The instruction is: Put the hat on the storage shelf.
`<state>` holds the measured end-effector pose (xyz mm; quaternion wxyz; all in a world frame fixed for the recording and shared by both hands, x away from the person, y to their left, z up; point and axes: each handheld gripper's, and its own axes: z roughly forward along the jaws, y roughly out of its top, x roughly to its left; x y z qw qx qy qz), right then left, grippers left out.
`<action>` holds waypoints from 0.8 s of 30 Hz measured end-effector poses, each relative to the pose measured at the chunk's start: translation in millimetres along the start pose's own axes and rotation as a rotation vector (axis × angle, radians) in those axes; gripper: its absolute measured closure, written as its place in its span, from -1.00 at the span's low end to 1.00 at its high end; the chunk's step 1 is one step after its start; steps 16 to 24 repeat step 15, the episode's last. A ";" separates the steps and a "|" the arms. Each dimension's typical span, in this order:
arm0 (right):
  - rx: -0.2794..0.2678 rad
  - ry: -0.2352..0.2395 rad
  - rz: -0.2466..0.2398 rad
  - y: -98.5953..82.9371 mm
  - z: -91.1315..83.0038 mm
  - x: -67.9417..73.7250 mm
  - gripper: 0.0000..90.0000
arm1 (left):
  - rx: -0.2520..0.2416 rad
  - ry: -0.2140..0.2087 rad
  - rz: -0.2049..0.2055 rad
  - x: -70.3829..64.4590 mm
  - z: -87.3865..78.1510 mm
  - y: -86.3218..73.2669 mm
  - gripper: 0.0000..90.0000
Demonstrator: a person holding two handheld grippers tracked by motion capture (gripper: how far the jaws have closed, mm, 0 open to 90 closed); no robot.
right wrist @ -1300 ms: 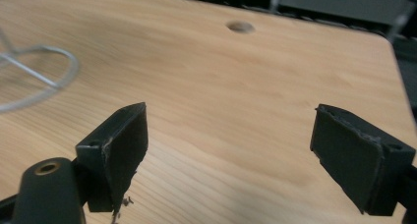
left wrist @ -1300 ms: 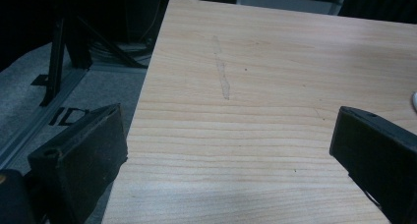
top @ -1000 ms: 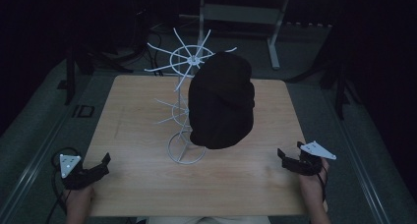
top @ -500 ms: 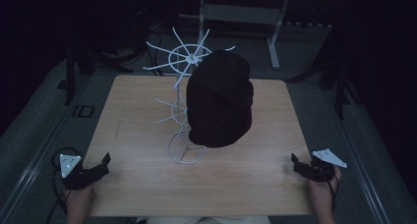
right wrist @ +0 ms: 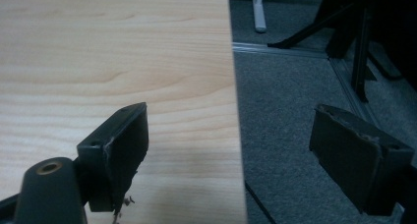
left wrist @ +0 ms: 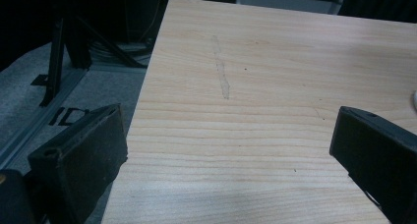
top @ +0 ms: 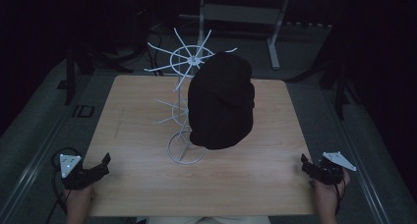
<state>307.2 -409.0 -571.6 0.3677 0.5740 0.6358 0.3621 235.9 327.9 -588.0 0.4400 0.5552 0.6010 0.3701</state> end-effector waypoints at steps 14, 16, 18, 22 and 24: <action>0.005 -0.018 0.026 0.7 1.5 -3.4 -0.67 | -0.001 -0.001 -0.003 0.4 0.1 0.0 -0.97; 0.005 -0.018 0.026 0.7 1.5 -3.4 -0.67 | -0.001 -0.001 -0.003 0.4 0.1 0.0 -0.97; 0.005 -0.018 0.026 0.7 1.5 -3.4 -0.67 | -0.001 -0.001 -0.003 0.4 0.1 0.0 -0.97; 0.005 -0.018 0.026 0.7 1.5 -3.4 -0.67 | -0.001 -0.001 -0.003 0.4 0.1 0.0 -0.97; 0.005 -0.018 0.026 0.7 1.5 -3.4 -0.67 | -0.001 -0.001 -0.003 0.4 0.1 0.0 -0.97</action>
